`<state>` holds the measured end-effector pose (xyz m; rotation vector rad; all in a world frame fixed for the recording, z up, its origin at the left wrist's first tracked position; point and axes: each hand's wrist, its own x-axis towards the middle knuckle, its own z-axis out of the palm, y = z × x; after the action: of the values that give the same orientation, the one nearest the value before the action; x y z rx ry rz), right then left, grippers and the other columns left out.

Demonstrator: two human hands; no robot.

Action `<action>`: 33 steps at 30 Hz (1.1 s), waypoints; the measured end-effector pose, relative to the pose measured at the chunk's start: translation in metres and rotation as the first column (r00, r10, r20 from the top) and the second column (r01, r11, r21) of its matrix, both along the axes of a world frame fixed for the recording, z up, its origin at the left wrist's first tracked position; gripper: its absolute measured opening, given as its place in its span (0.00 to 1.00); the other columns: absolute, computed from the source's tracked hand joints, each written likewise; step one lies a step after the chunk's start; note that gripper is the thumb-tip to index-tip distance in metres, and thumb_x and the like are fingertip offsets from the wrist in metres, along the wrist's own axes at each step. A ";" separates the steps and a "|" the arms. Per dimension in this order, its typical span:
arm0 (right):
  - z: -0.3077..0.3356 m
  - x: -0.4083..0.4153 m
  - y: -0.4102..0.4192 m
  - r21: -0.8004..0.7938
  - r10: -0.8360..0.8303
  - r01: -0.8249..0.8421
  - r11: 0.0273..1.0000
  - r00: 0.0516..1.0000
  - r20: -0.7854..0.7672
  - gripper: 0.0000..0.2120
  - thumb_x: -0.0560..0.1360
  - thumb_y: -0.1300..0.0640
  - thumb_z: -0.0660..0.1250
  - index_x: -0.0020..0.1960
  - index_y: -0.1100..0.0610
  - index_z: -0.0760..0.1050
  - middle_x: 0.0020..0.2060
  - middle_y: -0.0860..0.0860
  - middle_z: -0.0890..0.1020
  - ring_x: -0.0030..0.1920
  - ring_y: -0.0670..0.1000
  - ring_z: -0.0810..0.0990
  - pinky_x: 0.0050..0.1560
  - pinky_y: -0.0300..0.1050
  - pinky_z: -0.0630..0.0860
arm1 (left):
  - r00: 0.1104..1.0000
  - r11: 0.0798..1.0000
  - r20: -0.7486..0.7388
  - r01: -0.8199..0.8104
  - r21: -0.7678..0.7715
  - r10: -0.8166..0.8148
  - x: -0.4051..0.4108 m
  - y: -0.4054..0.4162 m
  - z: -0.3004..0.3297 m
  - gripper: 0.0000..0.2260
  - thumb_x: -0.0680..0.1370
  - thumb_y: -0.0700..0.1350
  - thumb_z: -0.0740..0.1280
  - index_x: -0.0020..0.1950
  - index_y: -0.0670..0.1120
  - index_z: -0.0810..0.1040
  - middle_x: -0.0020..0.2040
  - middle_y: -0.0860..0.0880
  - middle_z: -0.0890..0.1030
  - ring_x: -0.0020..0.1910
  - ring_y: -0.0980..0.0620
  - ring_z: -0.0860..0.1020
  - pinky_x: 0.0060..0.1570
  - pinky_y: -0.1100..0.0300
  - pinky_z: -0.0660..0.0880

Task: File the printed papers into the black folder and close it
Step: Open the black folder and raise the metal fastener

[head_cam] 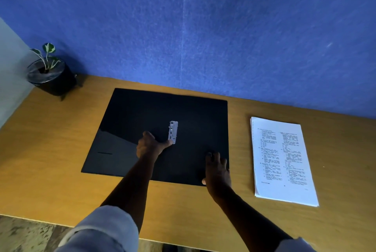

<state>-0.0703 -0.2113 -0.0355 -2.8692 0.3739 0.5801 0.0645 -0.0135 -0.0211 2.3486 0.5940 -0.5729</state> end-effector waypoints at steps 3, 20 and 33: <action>0.001 0.001 0.000 0.002 0.005 -0.004 1.000 1.000 -0.013 0.44 0.73 0.53 0.75 0.78 0.55 0.52 0.73 0.57 0.59 0.68 0.60 0.67 0.62 0.58 0.78 | 1.000 1.000 -0.001 0.005 0.002 -0.005 0.001 0.000 0.000 0.39 0.61 0.62 0.81 0.63 0.45 0.71 0.62 0.42 0.76 0.59 0.41 0.77 0.54 0.44 0.80; 0.008 0.002 0.004 -0.054 0.005 -0.007 0.998 0.999 -0.041 0.44 0.72 0.52 0.75 0.78 0.56 0.52 0.72 0.57 0.61 0.67 0.59 0.68 0.61 0.57 0.79 | 0.996 0.987 -0.025 0.086 0.133 -0.083 0.009 -0.003 -0.004 0.49 0.56 0.68 0.79 0.68 0.45 0.68 0.64 0.41 0.77 0.62 0.40 0.77 0.52 0.46 0.77; 0.014 0.004 0.005 -0.057 0.011 -0.013 0.998 0.999 -0.042 0.43 0.73 0.52 0.75 0.78 0.56 0.53 0.72 0.58 0.60 0.67 0.59 0.68 0.60 0.57 0.80 | 0.972 0.956 0.130 0.219 -0.195 -0.196 0.018 0.009 0.000 0.16 0.70 0.56 0.77 0.53 0.54 0.78 0.48 0.52 0.82 0.43 0.48 0.84 0.47 0.49 0.83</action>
<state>-0.0666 -0.2062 -0.0216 -2.9197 0.3862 0.6426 0.0823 -0.0048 -0.0206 2.2386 0.2252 -0.5666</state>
